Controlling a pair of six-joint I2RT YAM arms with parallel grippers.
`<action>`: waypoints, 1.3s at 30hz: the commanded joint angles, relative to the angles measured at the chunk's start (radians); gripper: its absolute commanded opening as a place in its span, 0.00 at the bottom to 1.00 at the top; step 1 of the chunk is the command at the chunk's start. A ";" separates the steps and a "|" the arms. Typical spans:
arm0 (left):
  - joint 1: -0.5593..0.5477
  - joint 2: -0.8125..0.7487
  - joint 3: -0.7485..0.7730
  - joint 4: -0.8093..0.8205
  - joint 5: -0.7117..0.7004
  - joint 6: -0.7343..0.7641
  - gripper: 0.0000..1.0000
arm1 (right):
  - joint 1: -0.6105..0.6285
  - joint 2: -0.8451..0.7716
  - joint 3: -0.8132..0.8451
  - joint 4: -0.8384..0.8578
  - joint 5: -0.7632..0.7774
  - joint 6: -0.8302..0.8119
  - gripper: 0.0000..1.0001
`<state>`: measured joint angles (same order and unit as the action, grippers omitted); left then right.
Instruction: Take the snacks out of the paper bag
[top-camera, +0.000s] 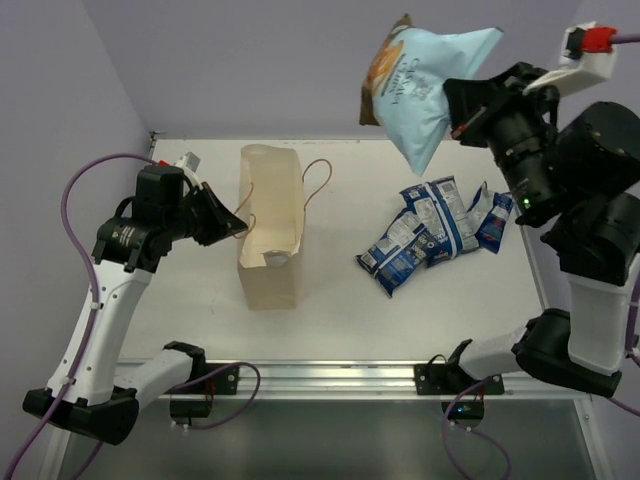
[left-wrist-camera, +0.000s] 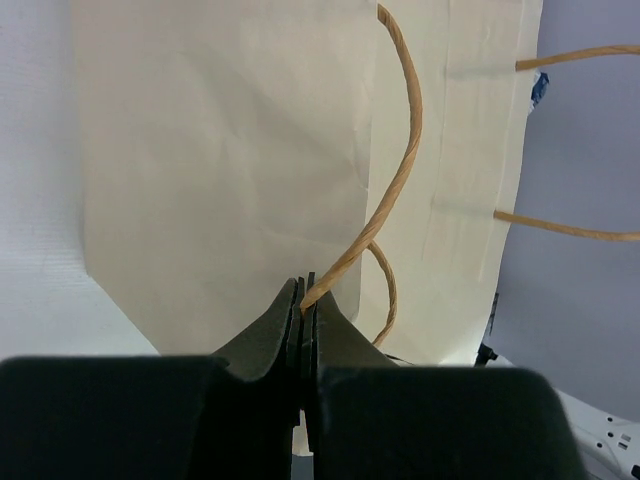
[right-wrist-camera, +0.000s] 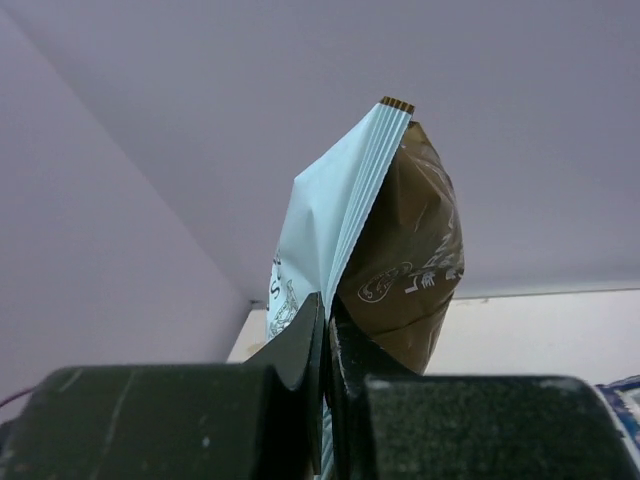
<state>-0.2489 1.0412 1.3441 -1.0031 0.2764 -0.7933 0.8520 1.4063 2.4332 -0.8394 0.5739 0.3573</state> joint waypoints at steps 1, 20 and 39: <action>0.005 0.000 0.039 0.000 -0.037 0.003 0.00 | -0.013 -0.027 -0.034 0.129 0.217 -0.193 0.00; 0.007 0.014 0.105 -0.022 -0.037 -0.034 0.00 | -0.249 0.153 -0.430 0.056 -0.067 0.016 0.00; 0.007 -0.020 0.049 -0.026 -0.056 -0.087 0.00 | -0.668 0.625 -0.316 0.054 -0.586 0.376 0.00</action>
<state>-0.2489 1.0458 1.4162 -1.0294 0.2321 -0.8555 0.2340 2.0769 2.2105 -0.8143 0.0589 0.6540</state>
